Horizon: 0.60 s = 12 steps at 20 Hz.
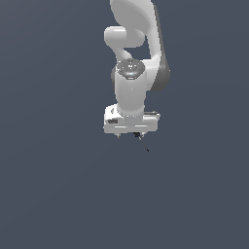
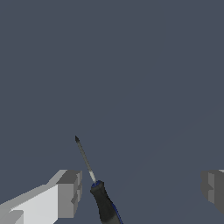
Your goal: Pick up the object and move it to a goal position.
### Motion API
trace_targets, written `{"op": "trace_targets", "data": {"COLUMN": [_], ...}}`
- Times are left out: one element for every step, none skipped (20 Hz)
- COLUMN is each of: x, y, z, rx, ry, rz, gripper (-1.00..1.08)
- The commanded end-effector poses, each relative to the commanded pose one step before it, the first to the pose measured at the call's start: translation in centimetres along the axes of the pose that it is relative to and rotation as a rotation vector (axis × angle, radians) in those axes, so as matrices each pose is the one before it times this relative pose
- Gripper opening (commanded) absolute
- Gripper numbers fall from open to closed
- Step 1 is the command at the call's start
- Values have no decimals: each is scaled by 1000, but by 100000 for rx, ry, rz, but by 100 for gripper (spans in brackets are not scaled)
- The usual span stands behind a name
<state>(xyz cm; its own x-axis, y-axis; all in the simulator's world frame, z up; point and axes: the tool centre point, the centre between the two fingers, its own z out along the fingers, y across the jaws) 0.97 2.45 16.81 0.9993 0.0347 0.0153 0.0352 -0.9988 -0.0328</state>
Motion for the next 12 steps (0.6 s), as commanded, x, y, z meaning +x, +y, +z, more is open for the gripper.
{"op": "trace_targets", "data": {"x": [0, 25, 51, 89, 123, 155, 163, 125, 86, 50, 16, -16], "y": [1, 48, 105, 186, 259, 334, 364, 291, 209, 132, 53, -15], "z": [0, 15, -43, -45, -59, -67, -64, -45, -30, -9, 4, -3], "rx": [0, 0, -89, -121, -169, -214, -235, -193, -151, -97, -46, 0], "ry": [0, 0, 138, 187, 257, 318, 339, 269, 202, 123, 52, 0], "rz": [0, 0, -38, -51, -75, -102, -126, -120, -113, -94, -69, 0], "gripper": [100, 100, 100, 100, 100, 100, 100, 100, 100, 100, 100, 100]}}
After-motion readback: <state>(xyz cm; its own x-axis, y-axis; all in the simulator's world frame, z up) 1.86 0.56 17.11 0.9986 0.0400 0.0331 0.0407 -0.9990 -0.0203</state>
